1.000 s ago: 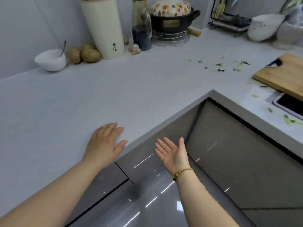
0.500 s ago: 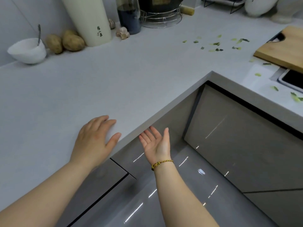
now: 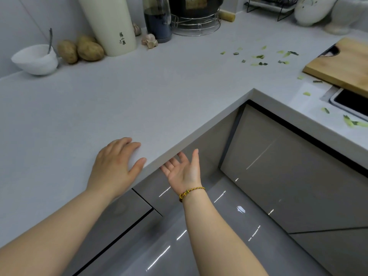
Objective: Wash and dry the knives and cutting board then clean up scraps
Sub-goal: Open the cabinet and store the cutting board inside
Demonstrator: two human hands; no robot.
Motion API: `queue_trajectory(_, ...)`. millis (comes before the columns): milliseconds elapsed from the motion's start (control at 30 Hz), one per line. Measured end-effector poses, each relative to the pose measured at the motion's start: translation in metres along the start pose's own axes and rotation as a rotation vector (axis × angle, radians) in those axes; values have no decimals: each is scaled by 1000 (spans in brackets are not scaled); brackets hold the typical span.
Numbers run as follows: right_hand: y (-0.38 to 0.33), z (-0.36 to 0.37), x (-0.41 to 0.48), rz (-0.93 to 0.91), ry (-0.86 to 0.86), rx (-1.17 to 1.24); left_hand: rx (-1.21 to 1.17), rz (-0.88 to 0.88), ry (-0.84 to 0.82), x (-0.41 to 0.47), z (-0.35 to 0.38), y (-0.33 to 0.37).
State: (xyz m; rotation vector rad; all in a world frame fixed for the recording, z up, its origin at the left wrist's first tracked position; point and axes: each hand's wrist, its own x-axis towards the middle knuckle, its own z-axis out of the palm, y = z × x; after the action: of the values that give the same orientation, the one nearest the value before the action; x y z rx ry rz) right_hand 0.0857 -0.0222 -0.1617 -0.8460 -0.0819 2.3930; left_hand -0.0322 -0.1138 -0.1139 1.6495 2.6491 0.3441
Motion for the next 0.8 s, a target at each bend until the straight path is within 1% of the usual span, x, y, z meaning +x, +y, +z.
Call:
queue_trajectory(233, -6, -16, -24, -29, 60, -27, -5, 1, -44, -1, -4, 2)
queue_trajectory(300, -11, -26, -36, -46, 45, -83, -1, 17, -56, -1, -6, 2)
queue_trajectory(333, -14, -31, -42, -60, 47, -157, -2, 24, -61, -2, -7, 2)
queue_trajectory(367, -18, -34, -49, -83, 53, -246, -1, 25, -62, -2, -8, 2)
queue_trajectory(400, -22, -39, -54, -118, 94, -352, -2, 22, -63, -3, -9, 2)
queue_trajectory(533, -39, -51, -80, -296, 359, -823, -11, 28, -76, -5, -11, 3)
queue_trajectory(633, -54, -54, -102, -434, 460, -1139, -16, 47, -87, -6, -14, 5)
queue_trajectory(800, -62, -67, -122, -520, 691, -1834, 6, 137, -206, 1, -16, 12)
